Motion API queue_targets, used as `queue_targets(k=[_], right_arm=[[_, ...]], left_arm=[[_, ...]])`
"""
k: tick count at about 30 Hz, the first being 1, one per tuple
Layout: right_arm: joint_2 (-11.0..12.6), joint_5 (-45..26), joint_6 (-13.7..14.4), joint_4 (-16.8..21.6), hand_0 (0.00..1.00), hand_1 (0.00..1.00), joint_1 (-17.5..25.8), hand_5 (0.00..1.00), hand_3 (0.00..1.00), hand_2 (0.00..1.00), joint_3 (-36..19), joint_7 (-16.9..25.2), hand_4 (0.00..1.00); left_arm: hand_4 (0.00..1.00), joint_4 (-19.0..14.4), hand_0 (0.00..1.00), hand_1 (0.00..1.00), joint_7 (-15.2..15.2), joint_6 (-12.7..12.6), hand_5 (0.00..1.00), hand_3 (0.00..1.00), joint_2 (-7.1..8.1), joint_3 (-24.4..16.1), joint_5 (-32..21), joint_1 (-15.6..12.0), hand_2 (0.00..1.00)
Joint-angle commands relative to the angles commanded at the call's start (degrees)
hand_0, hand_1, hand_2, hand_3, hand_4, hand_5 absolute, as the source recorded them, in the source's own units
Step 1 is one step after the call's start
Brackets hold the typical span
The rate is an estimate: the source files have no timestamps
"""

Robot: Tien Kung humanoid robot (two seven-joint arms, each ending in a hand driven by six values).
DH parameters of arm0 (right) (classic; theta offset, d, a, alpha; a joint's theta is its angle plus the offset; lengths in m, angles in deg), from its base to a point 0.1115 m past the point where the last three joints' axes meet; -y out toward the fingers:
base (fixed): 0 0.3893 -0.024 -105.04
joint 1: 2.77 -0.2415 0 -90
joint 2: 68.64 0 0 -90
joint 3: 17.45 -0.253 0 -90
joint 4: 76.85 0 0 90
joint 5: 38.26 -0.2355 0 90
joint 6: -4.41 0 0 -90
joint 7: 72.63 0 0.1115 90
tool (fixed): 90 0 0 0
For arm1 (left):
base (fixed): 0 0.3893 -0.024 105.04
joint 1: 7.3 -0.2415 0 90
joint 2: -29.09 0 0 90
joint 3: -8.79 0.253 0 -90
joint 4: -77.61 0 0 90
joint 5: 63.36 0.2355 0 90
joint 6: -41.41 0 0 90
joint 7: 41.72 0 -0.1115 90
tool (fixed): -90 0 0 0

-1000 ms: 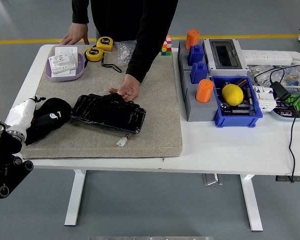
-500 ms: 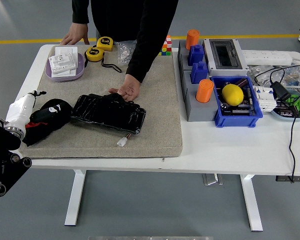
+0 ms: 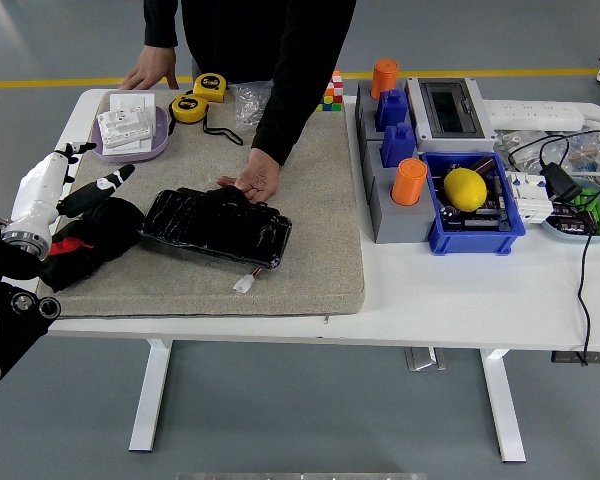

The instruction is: Pick the rag up,wipe the panel,place it on the desk

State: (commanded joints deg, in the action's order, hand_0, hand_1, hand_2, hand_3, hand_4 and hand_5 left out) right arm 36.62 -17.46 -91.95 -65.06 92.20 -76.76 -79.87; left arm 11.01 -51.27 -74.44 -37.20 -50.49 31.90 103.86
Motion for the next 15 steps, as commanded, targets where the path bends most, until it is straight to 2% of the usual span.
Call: queue_targets(k=[10,15], right_arm=[[0.2,0.5,0.1,0.1,0.741,0.663,-0.1,0.542,0.609,0.695,0.0,-0.1,0.998],[0.3,0.7,0.1,0.1,0.741,0.663,-0.1,0.542,0.609,0.695,0.3,-0.2,0.998]], left_arm=[[0.998,-8.9,0.557,0.758,0.6,-0.5,0.872,0.799,2.42,-1.4,-3.0,-3.2,0.796],[0.998,-12.1,0.557,0.758,0.3,-0.3,0.872,0.799,3.48,-2.1,-3.1,-4.5,0.796]])
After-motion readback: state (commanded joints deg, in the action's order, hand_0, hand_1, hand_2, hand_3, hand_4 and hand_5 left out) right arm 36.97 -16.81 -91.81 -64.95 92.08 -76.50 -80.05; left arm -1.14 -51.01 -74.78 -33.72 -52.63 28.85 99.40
